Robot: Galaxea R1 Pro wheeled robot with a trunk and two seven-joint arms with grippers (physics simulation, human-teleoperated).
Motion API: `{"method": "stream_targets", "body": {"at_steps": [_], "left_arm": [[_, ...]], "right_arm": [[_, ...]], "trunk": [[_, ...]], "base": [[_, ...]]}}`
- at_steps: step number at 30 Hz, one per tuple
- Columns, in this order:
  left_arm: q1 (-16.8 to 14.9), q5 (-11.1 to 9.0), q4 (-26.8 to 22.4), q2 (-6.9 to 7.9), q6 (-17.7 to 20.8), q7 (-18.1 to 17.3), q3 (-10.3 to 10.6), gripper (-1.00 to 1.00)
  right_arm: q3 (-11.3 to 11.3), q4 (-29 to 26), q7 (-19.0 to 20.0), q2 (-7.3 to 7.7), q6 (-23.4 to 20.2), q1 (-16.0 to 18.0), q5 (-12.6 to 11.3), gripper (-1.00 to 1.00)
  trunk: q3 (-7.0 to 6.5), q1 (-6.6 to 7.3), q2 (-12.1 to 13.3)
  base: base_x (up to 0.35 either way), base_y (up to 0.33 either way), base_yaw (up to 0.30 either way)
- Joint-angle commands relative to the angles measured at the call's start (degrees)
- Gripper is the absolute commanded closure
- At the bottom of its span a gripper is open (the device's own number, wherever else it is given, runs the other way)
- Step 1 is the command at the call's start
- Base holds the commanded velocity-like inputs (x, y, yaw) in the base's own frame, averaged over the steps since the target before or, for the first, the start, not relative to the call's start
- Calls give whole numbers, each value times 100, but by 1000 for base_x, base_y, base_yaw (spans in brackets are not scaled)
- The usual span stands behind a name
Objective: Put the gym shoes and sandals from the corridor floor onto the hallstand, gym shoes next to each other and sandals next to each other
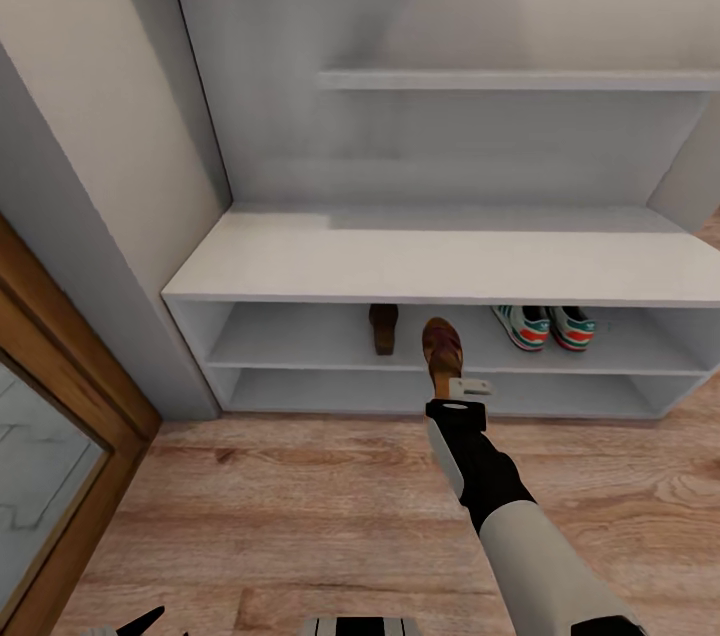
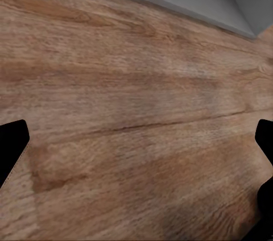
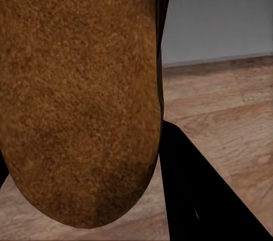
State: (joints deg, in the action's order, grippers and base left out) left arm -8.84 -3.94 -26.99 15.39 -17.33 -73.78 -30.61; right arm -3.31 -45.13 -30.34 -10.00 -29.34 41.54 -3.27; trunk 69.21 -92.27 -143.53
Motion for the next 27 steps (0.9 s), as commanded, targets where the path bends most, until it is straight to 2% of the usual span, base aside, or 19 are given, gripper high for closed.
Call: {"method": "stream_targets", "body": {"at_steps": [1, 6, 18, 27], "left_arm": [[-4, -2, 7, 0, -34, -14, -14, -100], [-4, -2, 10, -1, -34, -8, -15, -100], [-4, -2, 10, -1, -34, -3, -15, -100], [-4, -2, 10, -1, -34, 1, -15, -100]], "right_arm": [[-12, -7, -60, 0, -19, 3, -50, 100], [-5, -13, -60, 0, -19, 3, -50, 100], [-12, -12, -60, 0, -19, 3, -50, 100], [-12, -14, -60, 0, -19, 3, -50, 100]], "trunk": [[5, 1, -2], [5, 1, -2], [16, 1, -2], [29, 1, -2]], "base": [[36, 0, 0], [104, 0, 0], [301, 0, 28], [72, 0, 42]]}}
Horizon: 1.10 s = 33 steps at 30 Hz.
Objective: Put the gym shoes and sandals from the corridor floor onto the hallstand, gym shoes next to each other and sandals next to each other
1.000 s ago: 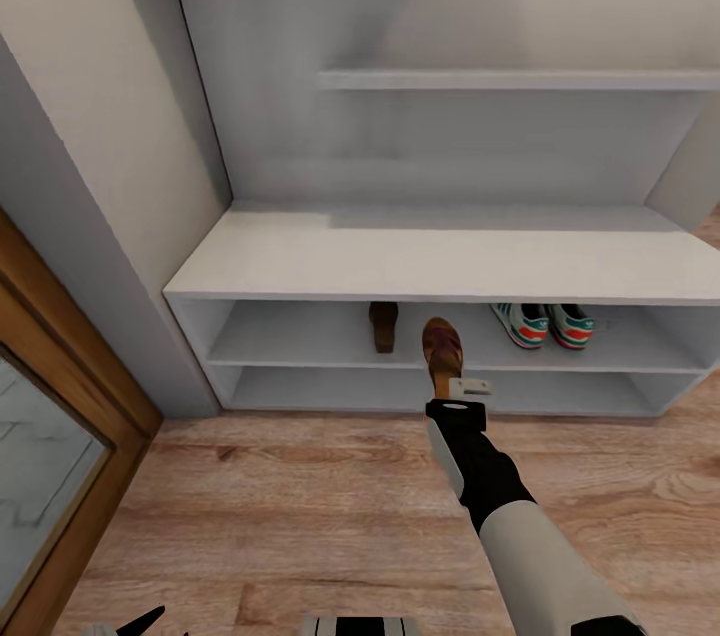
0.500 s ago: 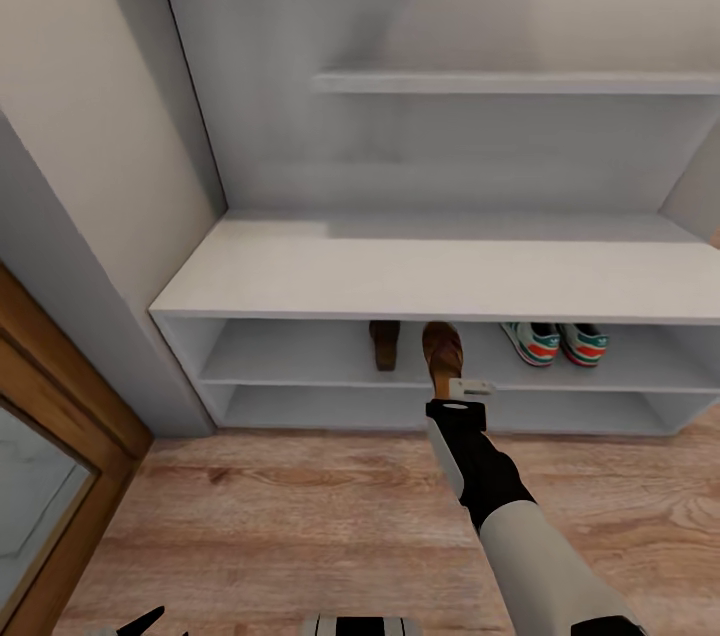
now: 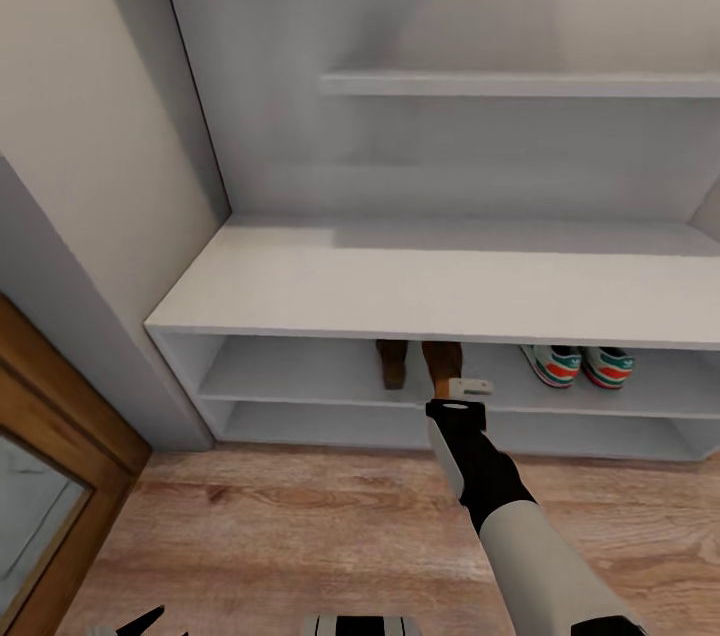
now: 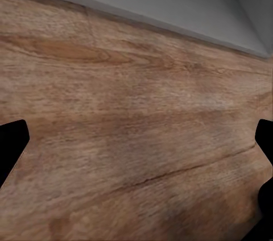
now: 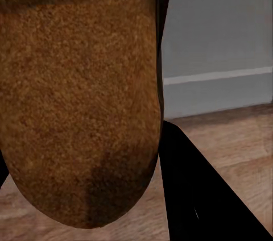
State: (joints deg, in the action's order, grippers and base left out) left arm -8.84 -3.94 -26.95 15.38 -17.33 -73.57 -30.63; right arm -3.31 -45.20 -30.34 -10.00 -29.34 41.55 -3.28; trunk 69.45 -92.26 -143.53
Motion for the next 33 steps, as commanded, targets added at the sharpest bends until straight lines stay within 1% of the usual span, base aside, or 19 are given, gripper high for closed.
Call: {"method": "stream_targets", "body": {"at_steps": [1, 6, 14, 20, 25, 30, 33], "left_arm": [[-4, -2, 6, 0, -34, -19, -13, -100], [-4, -2, 6, 0, -36, -20, -13, -100], [-4, -2, -34, 3, -34, -22, -7, -100], [-4, -2, -38, 0, -34, -17, -5, -100], [-4, -2, -38, 3, -34, -17, -4, -100], [-4, -2, -17, 2, -34, -17, -4, -100], [-4, -2, -13, 1, -34, -17, -4, -100]], "right_arm": [[-12, -6, -60, 0, -19, 3, -50, 100], [-12, -9, -60, 0, -20, 3, -44, 100], [-10, -6, -60, 0, -20, 3, -38, 100], [-5, -5, -60, 0, -27, 3, -39, 100], [-3, -10, -60, 0, -20, 3, -38, 100], [-10, -11, -60, 0, -26, 3, -46, 100], [-10, -34, -60, 0, -27, 3, -37, 100]], "trunk": [[7, -1, -2], [26, -1, -2], [32, -1, -2], [201, -16, -10], [243, -16, -10], [249, -16, -10], [250, -16, -10]], "base": [[234, 0, 51], [255, 0, 101], [43, 0, 21], [2, 0, 1], [0, 0, 0], [15, 0, 0], [202, 0, 0]]}}
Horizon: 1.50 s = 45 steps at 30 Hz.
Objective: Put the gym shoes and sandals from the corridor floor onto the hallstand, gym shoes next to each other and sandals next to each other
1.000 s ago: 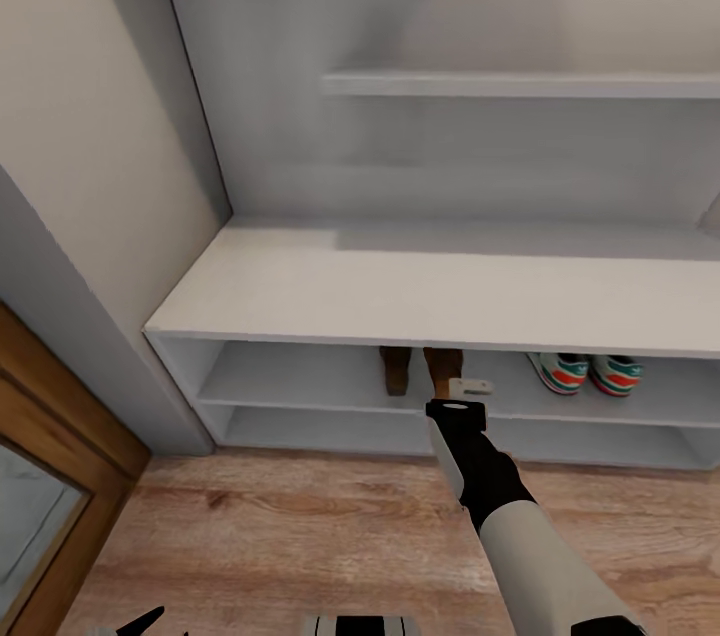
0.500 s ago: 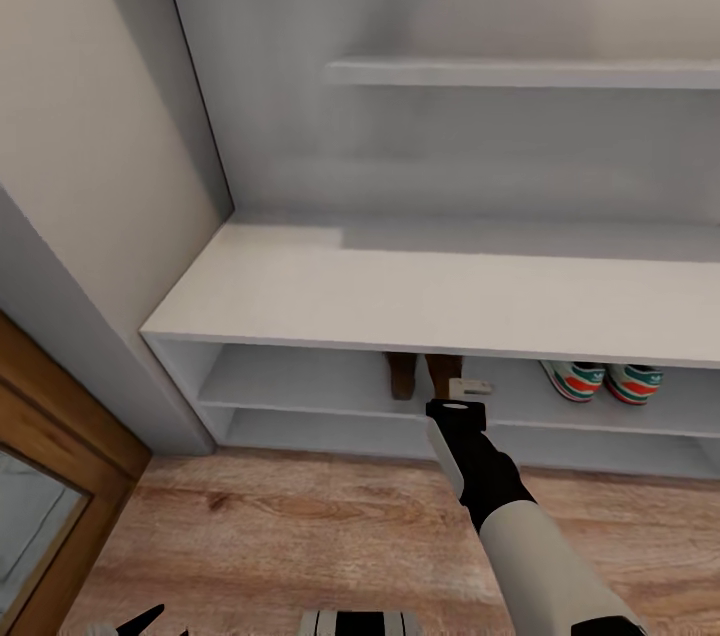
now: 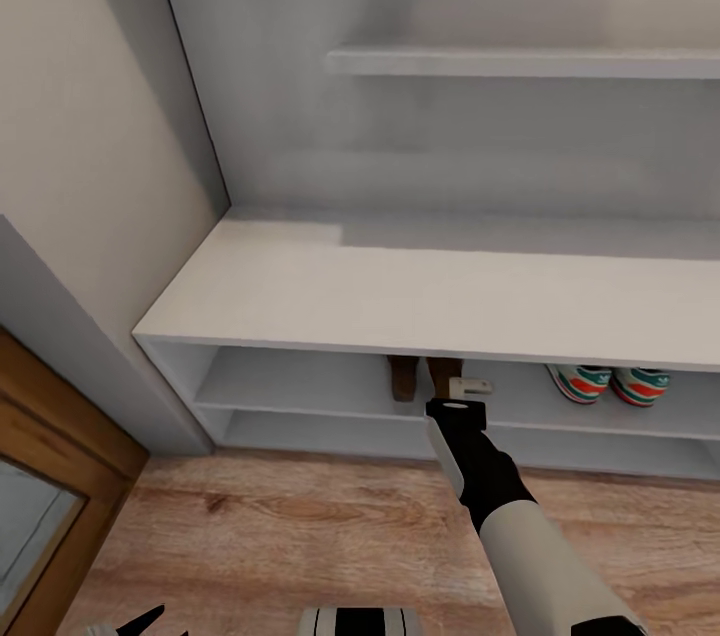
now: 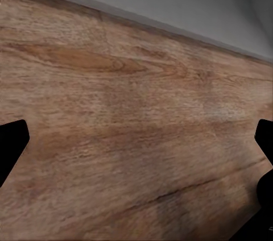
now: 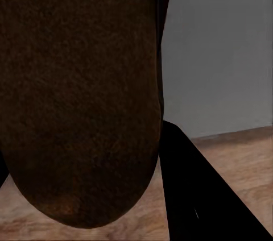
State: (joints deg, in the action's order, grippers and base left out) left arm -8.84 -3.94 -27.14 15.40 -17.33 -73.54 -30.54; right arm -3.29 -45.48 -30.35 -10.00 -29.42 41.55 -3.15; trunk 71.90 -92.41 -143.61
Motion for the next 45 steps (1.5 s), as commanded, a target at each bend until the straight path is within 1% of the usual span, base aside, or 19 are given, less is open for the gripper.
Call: {"method": "stream_targets", "body": {"at_steps": [1, 44, 45], "left_arm": [[-4, -2, 6, 1, -34, -20, -13, -100], [-4, -7, 33, 7, -34, -20, -13, -100], [-4, -7, 33, 7, -34, -20, -13, -100]], "right_arm": [[-10, -10, -59, 0, -19, 3, -48, 100], [12, -9, -59, 0, -20, 3, -45, 100], [14, -15, -59, 0, -20, 3, -45, -100]], "trunk": [[5, -1, -2], [5, -1, -2], [5, -1, -2]], "base": [[148, 0, 0], [73, 0, 0], [8, 0, 0]]}}
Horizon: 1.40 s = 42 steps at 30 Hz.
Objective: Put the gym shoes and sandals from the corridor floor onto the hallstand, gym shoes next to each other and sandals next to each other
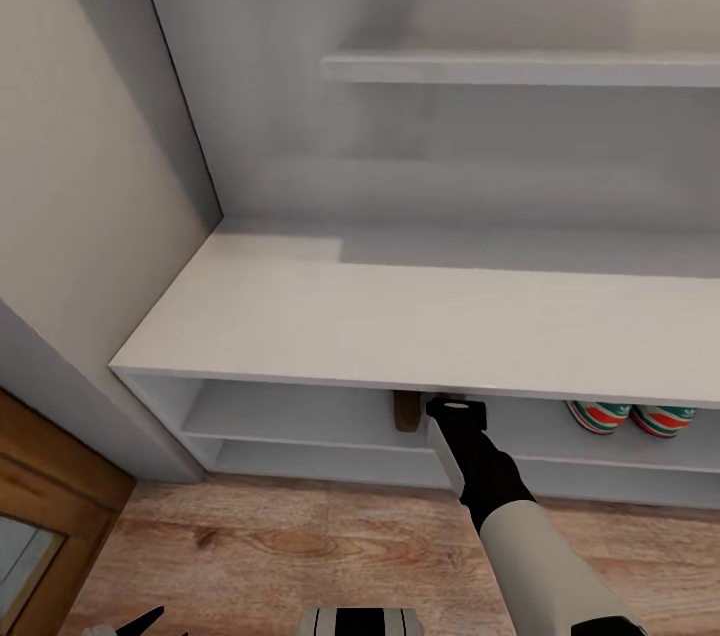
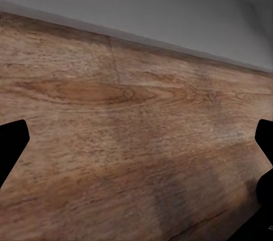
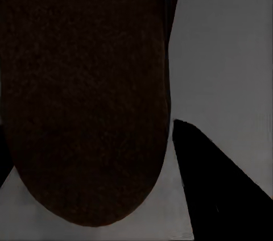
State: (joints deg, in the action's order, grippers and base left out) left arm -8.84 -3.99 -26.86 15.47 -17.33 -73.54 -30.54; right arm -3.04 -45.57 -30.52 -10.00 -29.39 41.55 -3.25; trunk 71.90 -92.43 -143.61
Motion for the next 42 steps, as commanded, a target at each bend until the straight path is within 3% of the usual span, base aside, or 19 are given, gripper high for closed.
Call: {"method": "stream_targets", "body": {"at_steps": [1, 24, 42], "left_arm": [[-4, -1, 6, 0, -34, -20, -13, -100], [-4, -3, 7, 0, -35, -20, -13, -100], [-4, -5, 12, 0, -42, -20, -13, -100]], "right_arm": [[-8, -4, -41, 0, -23, 2, -35, -100], [-4, -13, -41, 0, -23, 2, -35, -100], [-12, 16, -41, 0, -19, 2, -35, -100]], "trunk": [[4, 1, -2], [4, 1, -2], [4, 1, -2]], "base": [[5, 0, 0], [-2, 0, 0], [-313, 0, 0]]}}
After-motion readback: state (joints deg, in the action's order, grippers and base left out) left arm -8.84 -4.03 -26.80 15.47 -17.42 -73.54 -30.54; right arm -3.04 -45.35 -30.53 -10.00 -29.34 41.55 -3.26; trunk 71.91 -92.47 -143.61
